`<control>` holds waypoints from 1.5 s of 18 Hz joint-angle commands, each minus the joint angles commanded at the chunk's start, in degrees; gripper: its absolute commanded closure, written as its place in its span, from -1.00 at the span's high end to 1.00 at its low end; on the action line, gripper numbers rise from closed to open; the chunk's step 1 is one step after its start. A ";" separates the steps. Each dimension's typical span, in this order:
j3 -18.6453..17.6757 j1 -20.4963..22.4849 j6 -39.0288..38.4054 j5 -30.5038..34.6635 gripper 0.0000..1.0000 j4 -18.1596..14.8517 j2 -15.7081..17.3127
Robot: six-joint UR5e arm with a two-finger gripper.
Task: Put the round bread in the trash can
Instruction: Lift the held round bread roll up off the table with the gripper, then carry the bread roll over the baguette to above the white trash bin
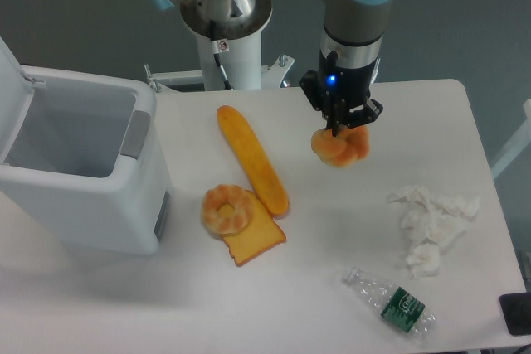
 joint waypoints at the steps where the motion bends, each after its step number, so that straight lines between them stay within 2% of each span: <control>1: -0.09 -0.09 0.00 0.00 -1.00 0.09 0.09; 11: 0.53 1.32 -1.32 -0.09 -1.00 0.09 0.61; 14: 1.84 1.06 -3.59 -0.26 -1.00 -0.17 0.97; 19: 4.13 -0.61 -15.00 -2.72 -1.00 0.00 3.24; 23: 3.87 -1.05 -24.94 -9.21 -1.00 0.35 6.14; 27: 3.25 -3.25 -34.52 -16.94 -1.00 0.96 8.96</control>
